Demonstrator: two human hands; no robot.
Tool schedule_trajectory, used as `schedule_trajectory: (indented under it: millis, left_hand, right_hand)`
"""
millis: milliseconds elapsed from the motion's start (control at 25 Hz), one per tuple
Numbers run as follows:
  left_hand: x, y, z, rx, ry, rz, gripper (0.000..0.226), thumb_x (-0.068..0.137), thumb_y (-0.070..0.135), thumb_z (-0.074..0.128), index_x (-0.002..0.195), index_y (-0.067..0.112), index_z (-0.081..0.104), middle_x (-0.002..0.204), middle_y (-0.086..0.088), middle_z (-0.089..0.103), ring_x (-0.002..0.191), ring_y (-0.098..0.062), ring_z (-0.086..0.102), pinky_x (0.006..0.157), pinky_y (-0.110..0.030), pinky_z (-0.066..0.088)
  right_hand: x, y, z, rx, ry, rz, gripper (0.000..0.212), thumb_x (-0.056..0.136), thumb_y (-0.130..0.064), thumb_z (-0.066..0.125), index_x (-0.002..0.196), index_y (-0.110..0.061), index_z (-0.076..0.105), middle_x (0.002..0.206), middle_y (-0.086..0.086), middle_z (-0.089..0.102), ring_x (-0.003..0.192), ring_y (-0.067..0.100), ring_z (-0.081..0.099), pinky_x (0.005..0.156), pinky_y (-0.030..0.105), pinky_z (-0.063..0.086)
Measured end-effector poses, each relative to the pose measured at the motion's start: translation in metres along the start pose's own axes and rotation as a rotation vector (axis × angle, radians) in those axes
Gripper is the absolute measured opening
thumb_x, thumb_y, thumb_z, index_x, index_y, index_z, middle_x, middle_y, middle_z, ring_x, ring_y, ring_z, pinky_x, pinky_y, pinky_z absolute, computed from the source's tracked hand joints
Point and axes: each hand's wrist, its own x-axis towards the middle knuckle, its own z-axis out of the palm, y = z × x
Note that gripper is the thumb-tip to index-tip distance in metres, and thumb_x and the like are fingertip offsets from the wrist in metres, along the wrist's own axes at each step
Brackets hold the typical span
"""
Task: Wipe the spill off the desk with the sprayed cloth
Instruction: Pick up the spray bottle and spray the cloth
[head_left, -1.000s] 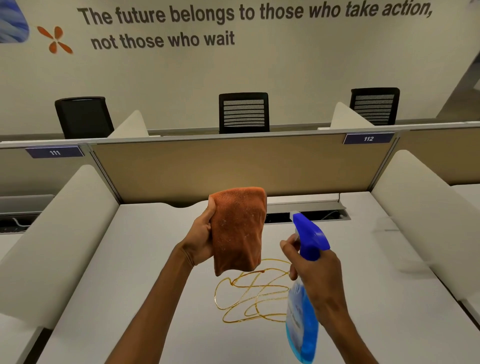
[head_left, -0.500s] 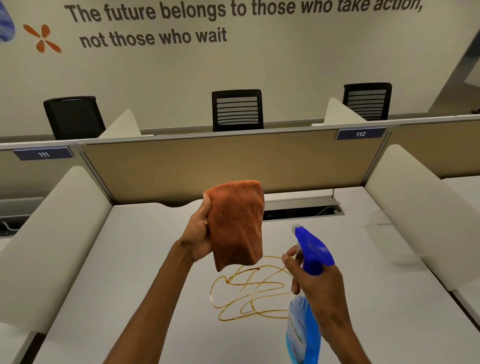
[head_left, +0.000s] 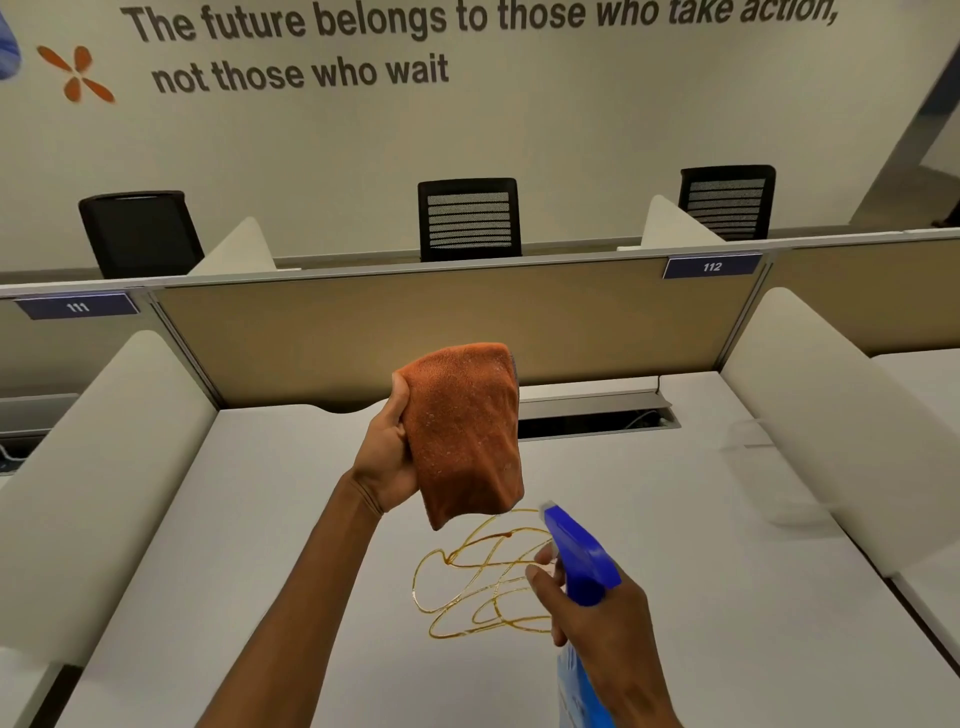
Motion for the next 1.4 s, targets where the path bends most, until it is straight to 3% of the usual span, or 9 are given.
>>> schedule_trajectory:
  millis: [120, 320, 480, 760, 1080, 1240, 1400]
  left_hand:
    - [0.002, -0.004, 0.003, 0.015, 0.003, -0.002, 0.071, 0.092, 0.071, 0.030, 0.120, 0.023, 0.073, 0.123, -0.010, 0.073, 0.109, -0.026, 0.071, 0.084, -0.043, 0.059]
    - [0.007, -0.013, 0.009, 0.024, 0.002, -0.026, 0.070, 0.092, 0.071, 0.029, 0.119, 0.024, 0.074, 0.121, -0.009, 0.073, 0.107, -0.026, 0.072, 0.084, -0.043, 0.059]
    - [0.013, -0.023, 0.022, 0.052, 0.009, -0.046, 0.076, 0.087, 0.073, 0.033, 0.134, 0.020, 0.062, 0.127, -0.012, 0.070, 0.114, -0.030, 0.068, 0.090, -0.047, 0.055]
    - [0.021, -0.028, 0.027, 0.021, 0.009, -0.052, 0.071, 0.092, 0.070, 0.032, 0.124, 0.020, 0.071, 0.126, -0.013, 0.070, 0.112, -0.029, 0.069, 0.087, -0.045, 0.058]
    - [0.038, -0.042, 0.041, 0.014, 0.002, -0.062, 0.070, 0.092, 0.071, 0.032, 0.122, 0.022, 0.072, 0.121, -0.011, 0.073, 0.108, -0.026, 0.071, 0.082, -0.042, 0.059]
    - [0.054, -0.059, 0.058, 0.036, 0.010, -0.097, 0.069, 0.090, 0.071, 0.034, 0.118, 0.023, 0.074, 0.113, -0.008, 0.076, 0.101, -0.024, 0.074, 0.079, -0.041, 0.060]
    - [0.071, -0.082, 0.079, 0.033, 0.018, -0.141, 0.070, 0.090, 0.070, 0.036, 0.118, 0.019, 0.075, 0.114, -0.011, 0.075, 0.102, -0.025, 0.073, 0.080, -0.042, 0.060]
  right_hand:
    - [-0.002, -0.005, 0.003, 0.001, 0.001, -0.002, 0.044, 0.060, -0.047, 0.074, 0.094, -0.023, 0.060, 0.080, 0.007, 0.068, 0.057, 0.014, 0.066, 0.050, 0.018, 0.055]
    - [0.003, -0.012, -0.006, 0.048, -0.013, -0.046, 0.045, 0.061, -0.049, 0.074, 0.096, -0.024, 0.063, 0.080, 0.003, 0.069, 0.060, 0.017, 0.067, 0.051, 0.021, 0.055]
    - [0.003, -0.014, -0.007, 0.025, -0.051, -0.093, 0.050, 0.061, -0.052, 0.073, 0.098, -0.021, 0.064, 0.078, 0.006, 0.067, 0.060, 0.019, 0.065, 0.052, 0.022, 0.056]
    - [0.024, -0.008, -0.037, 0.044, 0.099, -0.059, 0.039, 0.063, -0.047, 0.072, 0.090, -0.021, 0.061, 0.071, 0.008, 0.067, 0.055, 0.016, 0.065, 0.049, 0.017, 0.054]
    - [0.050, 0.010, -0.069, 0.071, 0.091, -0.069, 0.044, 0.063, -0.049, 0.072, 0.093, -0.019, 0.063, 0.062, 0.001, 0.067, 0.057, 0.020, 0.065, 0.051, 0.019, 0.055]
    - [0.066, 0.021, -0.089, 0.119, 0.018, -0.112, 0.044, 0.073, -0.046, 0.079, 0.110, -0.025, 0.065, 0.068, 0.001, 0.070, 0.062, 0.025, 0.067, 0.060, 0.027, 0.060]
    - [0.084, 0.030, -0.118, 0.090, 0.100, -0.141, 0.061, 0.072, -0.055, 0.077, 0.106, -0.006, 0.062, 0.072, -0.011, 0.071, 0.068, 0.023, 0.068, 0.062, 0.022, 0.058]
